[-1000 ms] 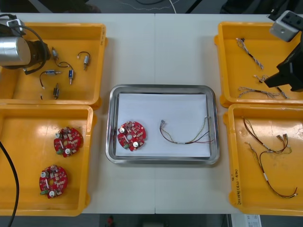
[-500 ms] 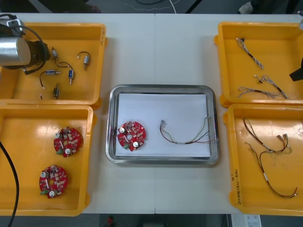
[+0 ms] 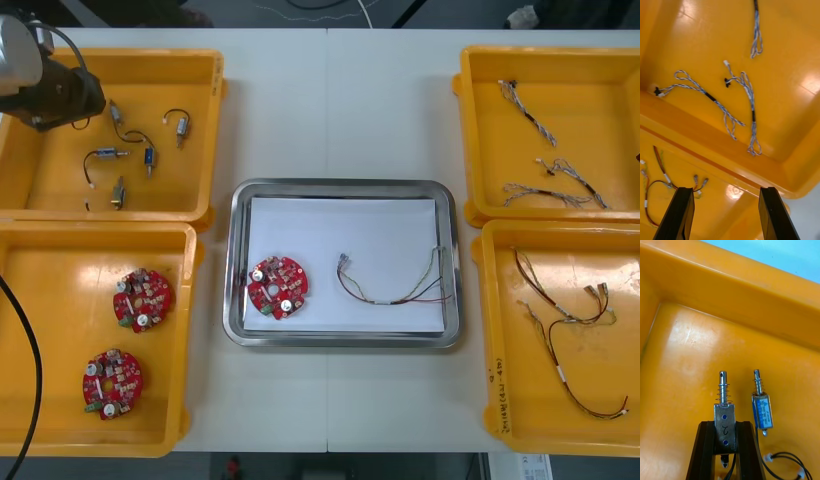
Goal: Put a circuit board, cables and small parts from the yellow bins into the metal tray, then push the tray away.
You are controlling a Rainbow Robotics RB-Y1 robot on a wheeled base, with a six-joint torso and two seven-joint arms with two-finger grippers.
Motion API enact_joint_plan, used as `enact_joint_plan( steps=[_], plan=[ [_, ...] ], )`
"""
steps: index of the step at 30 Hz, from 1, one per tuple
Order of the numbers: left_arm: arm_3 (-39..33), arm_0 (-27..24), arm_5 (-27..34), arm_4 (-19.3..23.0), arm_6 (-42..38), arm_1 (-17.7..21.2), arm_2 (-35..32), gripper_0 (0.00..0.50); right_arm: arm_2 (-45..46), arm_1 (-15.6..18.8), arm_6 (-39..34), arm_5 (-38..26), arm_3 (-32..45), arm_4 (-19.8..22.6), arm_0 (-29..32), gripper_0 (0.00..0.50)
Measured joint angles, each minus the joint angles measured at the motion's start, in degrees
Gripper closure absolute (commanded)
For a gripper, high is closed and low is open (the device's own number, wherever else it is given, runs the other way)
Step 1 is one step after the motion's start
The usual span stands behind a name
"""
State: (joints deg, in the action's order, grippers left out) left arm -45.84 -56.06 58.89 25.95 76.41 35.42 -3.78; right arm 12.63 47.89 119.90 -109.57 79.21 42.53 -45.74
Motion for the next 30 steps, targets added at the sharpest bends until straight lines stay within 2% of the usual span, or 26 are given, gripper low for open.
enact_joint_plan(
  steps=[3,9,20,26,30],
  plan=[
    [-2.4,0.1,4.3,-1.4,0.0,0.0,-1.6,0.5,-1.7,0.0,2.2,2.1,-1.1,-2.3,-1.5,0.0],
    [-10.7,0.8,15.4,-5.0,0.0,0.0,-1.8,0.5,-4.9,0.0,2.2,8.0,-3.1,-3.9,-2.9,0.0],
    [-36.5,8.6,33.5,-4.8,0.0,-0.1,-1.8,0.5,-5.1,-0.7,2.8,17.2,-15.5,-4.1,-4.5,0.0],
    [-46.9,10.0,41.1,-4.3,-1.0,-1.3,0.5,0.5,-5.1,-0.9,3.8,22.3,-20.3,-4.1,-4.7,0.0],
    [-53.2,10.0,45.5,-4.0,-5.6,-3.4,3.6,0.498,-5.1,-1.2,4.0,26.0,-23.4,-3.7,-4.8,0.0]
  ],
)
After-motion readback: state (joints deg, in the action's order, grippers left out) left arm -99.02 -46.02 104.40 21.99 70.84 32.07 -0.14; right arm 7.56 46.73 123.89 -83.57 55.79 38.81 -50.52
